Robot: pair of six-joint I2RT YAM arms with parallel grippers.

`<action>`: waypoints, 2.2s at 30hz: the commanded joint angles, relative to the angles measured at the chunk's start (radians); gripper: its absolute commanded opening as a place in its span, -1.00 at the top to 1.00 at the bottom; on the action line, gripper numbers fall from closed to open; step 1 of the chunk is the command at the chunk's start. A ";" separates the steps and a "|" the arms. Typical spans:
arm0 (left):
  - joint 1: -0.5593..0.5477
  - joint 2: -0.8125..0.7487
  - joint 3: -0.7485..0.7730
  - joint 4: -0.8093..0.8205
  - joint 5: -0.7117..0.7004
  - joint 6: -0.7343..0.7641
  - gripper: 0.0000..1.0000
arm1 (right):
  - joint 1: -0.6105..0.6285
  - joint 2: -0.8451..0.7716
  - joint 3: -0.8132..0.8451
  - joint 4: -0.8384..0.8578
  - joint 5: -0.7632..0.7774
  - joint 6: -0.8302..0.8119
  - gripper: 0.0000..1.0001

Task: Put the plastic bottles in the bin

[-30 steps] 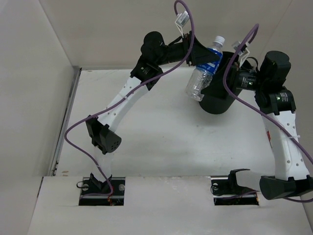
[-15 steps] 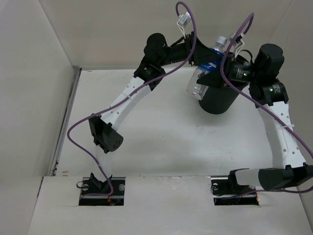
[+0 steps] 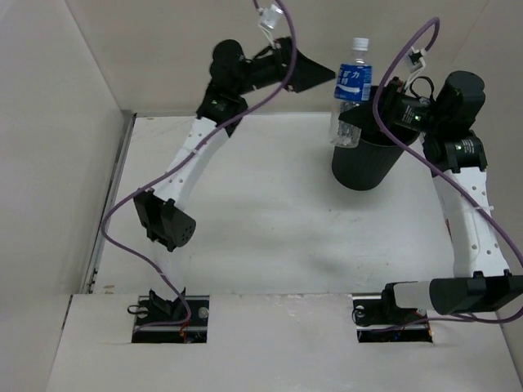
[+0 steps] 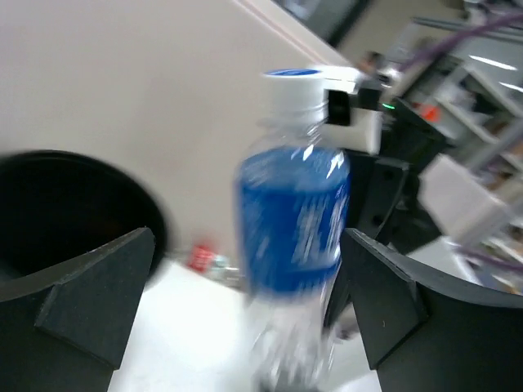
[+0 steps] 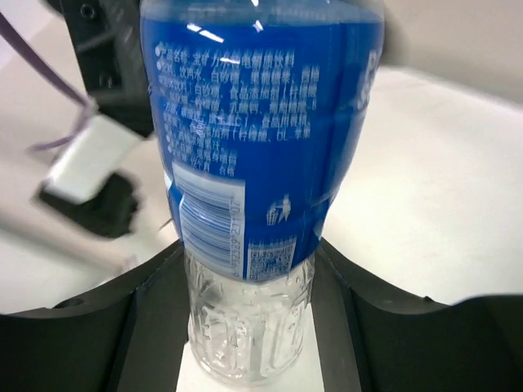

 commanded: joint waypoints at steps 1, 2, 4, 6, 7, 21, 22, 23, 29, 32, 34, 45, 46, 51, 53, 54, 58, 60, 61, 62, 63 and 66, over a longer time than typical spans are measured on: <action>0.231 -0.126 0.023 -0.054 0.005 0.145 -1.00 | -0.047 -0.010 0.042 -0.015 0.234 -0.163 1.00; 0.297 -0.143 0.017 -0.077 0.010 0.185 -1.00 | -0.044 0.002 0.064 -0.044 0.332 -0.200 1.00; 0.424 -0.182 -0.013 -0.132 -0.002 0.221 -1.00 | -0.044 0.041 0.121 -0.104 0.536 -0.266 1.00; 0.524 -0.225 -0.065 -0.145 0.013 0.235 -1.00 | -0.031 0.082 0.164 -0.124 0.648 -0.306 1.00; 0.564 -0.257 -0.113 -0.140 0.019 0.257 -1.00 | -0.025 0.102 0.177 -0.121 0.693 -0.321 1.00; 0.681 -0.784 -0.734 -0.355 -0.002 0.751 -1.00 | 0.107 0.253 0.176 -0.076 1.425 -0.580 -0.05; 0.684 -0.805 -0.754 -0.385 -0.019 0.782 -1.00 | 0.107 0.248 0.168 -0.090 1.419 -0.574 -0.51; 0.687 -0.824 -0.774 -0.410 -0.042 0.814 -1.00 | 0.107 0.243 0.161 -0.096 1.408 -0.570 -0.92; 0.725 -0.845 -0.828 -0.521 -0.149 0.952 -1.00 | 0.088 0.199 0.147 -0.179 1.332 -0.548 -1.00; 0.736 -0.825 -0.822 -0.564 -0.221 0.989 -1.00 | 0.072 0.135 0.129 -0.216 1.327 -0.568 -1.00; 0.732 -0.816 -0.817 -0.596 -0.290 1.020 -1.00 | 0.052 0.041 0.067 -0.233 1.310 -0.605 -1.00; 0.572 -0.767 -0.827 -0.703 -0.553 1.267 -1.00 | -0.116 -0.451 -0.331 -0.575 1.226 -0.790 -1.00; 0.569 -0.766 -0.822 -0.703 -0.558 1.269 -1.00 | -0.139 -0.508 -0.383 -0.589 1.224 -0.812 -1.00; 0.567 -0.782 -0.839 -0.688 -0.559 1.279 -1.00 | -0.283 -0.805 -0.689 -0.525 1.265 -0.973 -1.00; 0.566 -0.792 -0.857 -0.688 -0.558 1.282 -1.00 | -0.342 -0.904 -0.802 -0.477 1.278 -1.037 -1.00; 0.564 -0.795 -0.866 -0.686 -0.558 1.287 -1.00 | -0.375 -0.943 -0.866 -0.447 1.285 -1.072 -1.00; 0.551 -0.793 -0.882 -0.674 -0.559 1.296 -1.00 | -0.517 -1.034 -1.065 -0.371 1.226 -1.183 -1.00; 0.544 -0.784 -0.876 -0.674 -0.558 1.296 -1.00 | -0.589 -1.031 -1.105 -0.345 1.169 -1.205 -1.00; 0.541 -0.779 -0.871 -0.674 -0.556 1.295 -1.00 | -0.624 -1.022 -1.114 -0.328 1.142 -1.206 -1.00; 0.537 -0.773 -0.864 -0.674 -0.555 1.293 -1.00 | -0.656 -1.010 -1.122 -0.314 1.115 -1.212 -1.00; 0.534 -0.767 -0.854 -0.677 -0.553 1.292 -1.00 | -0.685 -0.996 -1.128 -0.296 1.097 -1.218 -1.00; 0.526 -0.756 -0.837 -0.680 -0.545 1.287 -1.00 | -0.759 -0.950 -1.137 -0.223 1.062 -1.249 -1.00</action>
